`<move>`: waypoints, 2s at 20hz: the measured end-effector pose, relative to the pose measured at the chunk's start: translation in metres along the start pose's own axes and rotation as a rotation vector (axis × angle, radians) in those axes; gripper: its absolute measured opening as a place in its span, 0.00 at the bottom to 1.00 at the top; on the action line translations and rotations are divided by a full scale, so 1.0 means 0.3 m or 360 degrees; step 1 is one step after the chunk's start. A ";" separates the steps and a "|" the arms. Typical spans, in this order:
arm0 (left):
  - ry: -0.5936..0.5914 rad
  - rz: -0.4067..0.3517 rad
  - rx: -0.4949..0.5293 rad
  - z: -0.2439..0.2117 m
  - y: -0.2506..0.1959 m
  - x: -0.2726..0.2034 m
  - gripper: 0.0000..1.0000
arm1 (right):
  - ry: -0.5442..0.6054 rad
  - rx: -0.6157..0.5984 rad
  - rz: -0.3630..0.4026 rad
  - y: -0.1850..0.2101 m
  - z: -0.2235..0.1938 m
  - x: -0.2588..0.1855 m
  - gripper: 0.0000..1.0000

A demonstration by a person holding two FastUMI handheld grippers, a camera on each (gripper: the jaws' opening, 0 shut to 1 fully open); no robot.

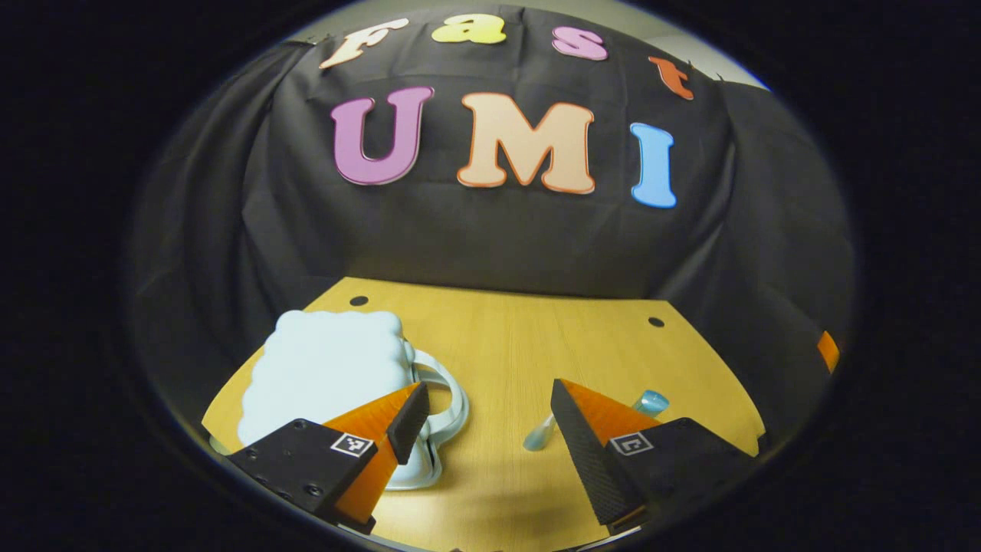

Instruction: First open the suitcase, pack the skin care products into it, and then close the suitcase.

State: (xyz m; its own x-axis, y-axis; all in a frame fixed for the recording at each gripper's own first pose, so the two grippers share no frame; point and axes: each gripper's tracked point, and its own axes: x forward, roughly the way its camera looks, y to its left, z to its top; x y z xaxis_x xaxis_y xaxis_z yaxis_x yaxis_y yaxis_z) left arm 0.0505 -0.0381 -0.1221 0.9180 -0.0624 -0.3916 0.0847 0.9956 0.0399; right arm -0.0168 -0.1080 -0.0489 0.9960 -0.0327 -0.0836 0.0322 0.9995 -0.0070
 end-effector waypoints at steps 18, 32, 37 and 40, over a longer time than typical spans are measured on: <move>0.0986 0.0177 -0.0117 -0.207 0.135 0.401 0.93 | 0.0117 0.0026 -0.0228 -0.165 -0.158 -0.203 0.94; 0.1241 0.0251 0.0001 -0.319 0.218 0.486 0.48 | 0.0130 0.0025 -0.0280 -0.175 -0.177 -0.235 0.98; 0.1317 0.0159 -0.0077 -0.358 0.190 0.490 0.24 | 0.0147 0.0015 -0.0272 -0.143 -0.186 -0.224 0.98; 0.1321 0.0168 -0.0048 -0.353 0.192 0.488 0.07 | 0.0152 -0.0001 -0.0245 -0.102 -0.187 -0.205 0.98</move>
State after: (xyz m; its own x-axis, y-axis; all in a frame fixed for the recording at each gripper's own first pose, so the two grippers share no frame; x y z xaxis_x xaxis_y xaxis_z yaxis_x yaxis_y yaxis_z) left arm 0.1487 0.0175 -0.2745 0.3363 0.0914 -0.9373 -0.0072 0.9955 0.0945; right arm -0.0839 -0.1366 -0.0993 0.9669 -0.1854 -0.1756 0.1834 0.9827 -0.0276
